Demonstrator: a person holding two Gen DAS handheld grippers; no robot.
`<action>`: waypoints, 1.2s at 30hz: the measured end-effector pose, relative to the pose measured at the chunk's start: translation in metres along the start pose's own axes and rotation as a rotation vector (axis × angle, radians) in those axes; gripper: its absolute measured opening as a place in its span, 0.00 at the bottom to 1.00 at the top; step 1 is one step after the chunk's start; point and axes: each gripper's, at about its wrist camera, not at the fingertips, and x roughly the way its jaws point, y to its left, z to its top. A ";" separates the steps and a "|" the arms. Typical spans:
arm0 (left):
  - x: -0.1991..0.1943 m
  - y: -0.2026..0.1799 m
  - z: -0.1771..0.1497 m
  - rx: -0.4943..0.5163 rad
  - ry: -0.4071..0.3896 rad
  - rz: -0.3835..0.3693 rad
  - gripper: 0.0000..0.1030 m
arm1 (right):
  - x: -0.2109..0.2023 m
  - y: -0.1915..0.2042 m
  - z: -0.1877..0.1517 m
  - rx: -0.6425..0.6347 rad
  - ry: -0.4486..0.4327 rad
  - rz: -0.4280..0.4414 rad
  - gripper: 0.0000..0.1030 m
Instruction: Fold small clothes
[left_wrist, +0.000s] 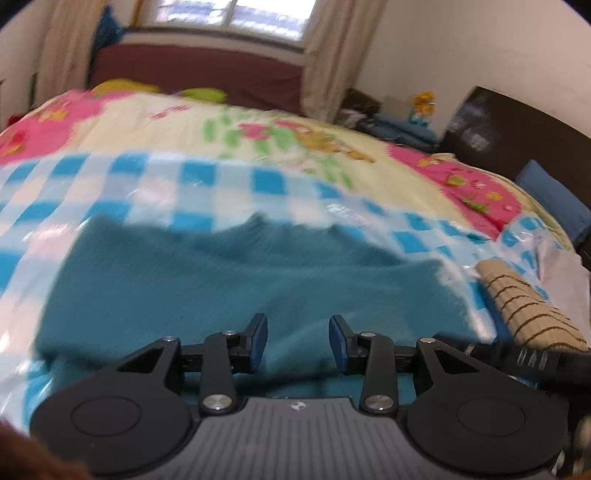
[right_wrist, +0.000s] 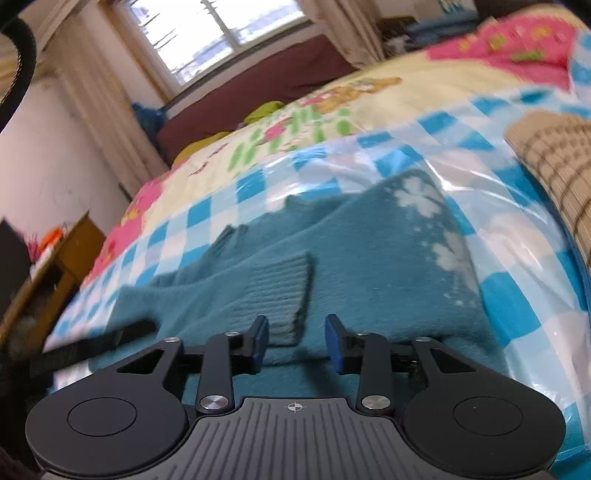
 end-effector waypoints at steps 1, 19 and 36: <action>-0.008 0.007 -0.003 -0.015 -0.002 0.018 0.43 | 0.002 -0.004 0.002 0.025 0.004 0.004 0.36; -0.024 0.073 -0.009 0.014 -0.036 0.220 0.49 | 0.053 0.016 0.020 -0.001 0.139 -0.017 0.11; 0.015 0.077 -0.002 0.051 0.027 0.309 0.65 | 0.053 -0.008 0.043 -0.097 0.110 -0.138 0.06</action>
